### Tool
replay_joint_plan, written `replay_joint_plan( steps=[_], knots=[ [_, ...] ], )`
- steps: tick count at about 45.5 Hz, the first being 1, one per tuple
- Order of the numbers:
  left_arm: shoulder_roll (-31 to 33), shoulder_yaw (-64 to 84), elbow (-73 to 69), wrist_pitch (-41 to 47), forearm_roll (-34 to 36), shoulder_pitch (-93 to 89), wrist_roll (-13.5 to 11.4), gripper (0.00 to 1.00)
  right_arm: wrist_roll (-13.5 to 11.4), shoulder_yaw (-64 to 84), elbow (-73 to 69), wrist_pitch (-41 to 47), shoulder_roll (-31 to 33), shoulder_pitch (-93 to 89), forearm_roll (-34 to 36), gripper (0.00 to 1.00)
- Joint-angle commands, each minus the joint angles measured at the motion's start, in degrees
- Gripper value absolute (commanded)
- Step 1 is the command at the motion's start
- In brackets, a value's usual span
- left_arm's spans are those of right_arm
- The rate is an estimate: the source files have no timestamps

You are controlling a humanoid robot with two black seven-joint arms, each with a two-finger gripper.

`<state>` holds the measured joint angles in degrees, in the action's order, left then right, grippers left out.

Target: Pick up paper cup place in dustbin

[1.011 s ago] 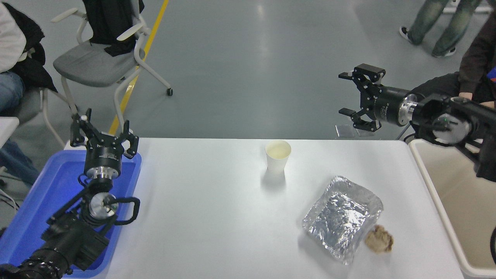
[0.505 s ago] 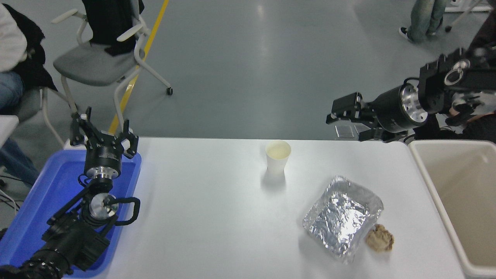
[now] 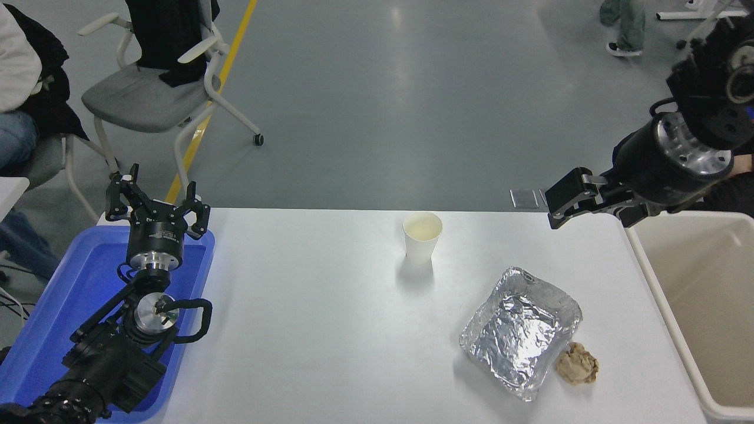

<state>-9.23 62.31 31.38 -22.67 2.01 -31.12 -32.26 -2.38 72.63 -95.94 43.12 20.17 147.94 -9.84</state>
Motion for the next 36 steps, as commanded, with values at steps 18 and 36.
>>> replay_joint_plan(
  steps=[18,36],
  knots=[
    [0.0,0.0,0.0,0.0,-0.08,0.01,0.0,0.99,-0.17,-2.23,-0.21,-1.53,-4.79,1.83,5.09,1.0],
    [0.0,0.0,-0.09,0.0,-0.08,-0.08,0.0,0.99,-0.61,-12.77,19.02,-23.16,-10.14,-20.84,5.27,1.0]
  ],
)
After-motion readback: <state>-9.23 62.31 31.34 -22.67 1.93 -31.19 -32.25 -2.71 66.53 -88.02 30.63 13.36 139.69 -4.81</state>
